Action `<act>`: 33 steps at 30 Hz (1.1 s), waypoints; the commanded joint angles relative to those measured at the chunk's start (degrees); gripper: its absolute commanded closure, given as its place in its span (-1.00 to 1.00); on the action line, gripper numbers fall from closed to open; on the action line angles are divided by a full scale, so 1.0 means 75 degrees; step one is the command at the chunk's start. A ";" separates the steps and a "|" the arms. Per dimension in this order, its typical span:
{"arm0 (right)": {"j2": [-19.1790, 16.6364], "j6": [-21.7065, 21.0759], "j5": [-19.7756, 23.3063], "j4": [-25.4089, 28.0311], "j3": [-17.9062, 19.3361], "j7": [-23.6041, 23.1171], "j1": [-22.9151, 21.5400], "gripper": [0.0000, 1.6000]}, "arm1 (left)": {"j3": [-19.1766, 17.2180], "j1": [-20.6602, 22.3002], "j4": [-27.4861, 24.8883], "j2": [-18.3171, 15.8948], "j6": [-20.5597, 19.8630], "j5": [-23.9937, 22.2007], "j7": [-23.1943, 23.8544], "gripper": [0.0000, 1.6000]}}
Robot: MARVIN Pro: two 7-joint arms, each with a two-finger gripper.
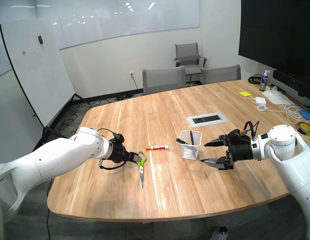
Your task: Place the pen, the marker, and the scissors into the pen holder
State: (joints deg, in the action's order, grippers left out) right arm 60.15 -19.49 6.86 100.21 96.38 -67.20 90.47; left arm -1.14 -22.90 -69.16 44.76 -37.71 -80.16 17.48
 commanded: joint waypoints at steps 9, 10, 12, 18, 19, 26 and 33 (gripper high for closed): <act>0.0010 -0.0015 0.0028 0.0115 0.0022 -0.0005 -0.0074 -1.00 | -0.0178 0.0446 0.0145 -0.0020 -0.0391 0.0000 0.0043 -1.00; 0.0010 -0.0015 0.0028 0.0115 0.0022 -0.0005 -0.0073 -1.00 | -0.0176 0.0452 0.0168 -0.0011 -0.0414 0.0002 0.0041 -1.00; 0.0010 -0.0016 0.0027 0.0116 0.0022 -0.0005 -0.0073 -1.00 | -0.0127 0.0502 0.0215 0.0037 -0.0557 0.0063 -0.0021 -1.00; 0.0012 -0.0017 0.0025 0.0117 0.0024 -0.0006 -0.0073 -1.00 | -0.0066 0.0562 0.0426 0.0167 -0.0701 0.0212 0.0086 -1.00; 0.0012 -0.0017 0.0025 0.0117 0.0024 -0.0007 -0.0073 -1.00 | -0.0057 0.0571 0.0460 0.0199 -0.0728 0.0245 0.0094 -1.00; 0.0013 -0.0017 0.0023 0.0116 0.0025 -0.0008 -0.0073 -1.00 | 0.0037 0.0639 0.0849 0.0518 -0.0945 0.0474 0.0137 -1.00; 0.0016 -0.0014 0.0021 0.0114 0.0026 -0.0011 -0.0075 -1.00 | 0.0081 0.0702 0.1318 0.0930 -0.1077 0.0680 0.0281 -1.00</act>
State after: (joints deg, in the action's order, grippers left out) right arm 60.20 -19.49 6.78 100.20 96.43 -67.26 90.47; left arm -0.29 -19.70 -61.47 48.33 -45.18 -75.82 18.96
